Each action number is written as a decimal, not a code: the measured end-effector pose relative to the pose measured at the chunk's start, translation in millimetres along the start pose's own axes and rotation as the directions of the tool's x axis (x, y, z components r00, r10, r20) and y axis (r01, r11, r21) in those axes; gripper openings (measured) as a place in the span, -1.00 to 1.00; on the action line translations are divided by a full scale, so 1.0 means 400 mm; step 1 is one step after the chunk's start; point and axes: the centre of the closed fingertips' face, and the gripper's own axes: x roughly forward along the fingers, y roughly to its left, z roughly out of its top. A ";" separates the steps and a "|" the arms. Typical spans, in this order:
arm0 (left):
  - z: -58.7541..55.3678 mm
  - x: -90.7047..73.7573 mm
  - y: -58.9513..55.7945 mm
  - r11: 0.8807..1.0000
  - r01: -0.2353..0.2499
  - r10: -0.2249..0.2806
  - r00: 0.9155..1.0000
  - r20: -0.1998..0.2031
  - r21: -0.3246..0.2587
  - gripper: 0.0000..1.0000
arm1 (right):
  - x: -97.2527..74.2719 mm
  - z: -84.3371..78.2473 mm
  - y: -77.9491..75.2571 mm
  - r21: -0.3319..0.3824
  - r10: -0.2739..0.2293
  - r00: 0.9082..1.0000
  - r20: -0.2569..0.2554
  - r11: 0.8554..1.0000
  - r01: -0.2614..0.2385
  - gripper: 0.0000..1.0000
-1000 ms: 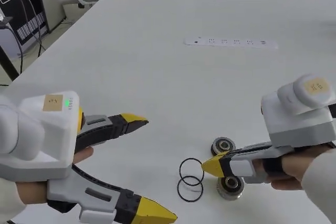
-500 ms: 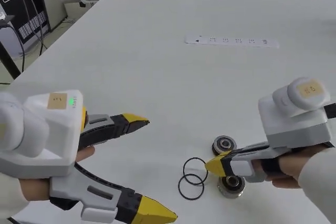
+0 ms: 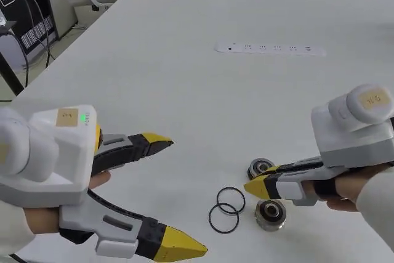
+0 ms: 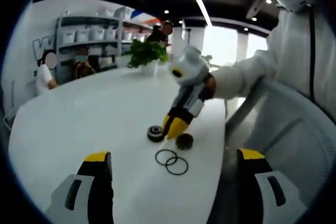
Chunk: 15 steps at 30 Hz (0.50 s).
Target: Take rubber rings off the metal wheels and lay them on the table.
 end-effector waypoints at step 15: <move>0.000 -0.005 0.010 1.000 -0.017 0.017 1.000 0.003 -0.013 1.00 | -0.052 0.084 0.012 -0.057 0.036 0.991 0.128 0.998 -0.029 -0.54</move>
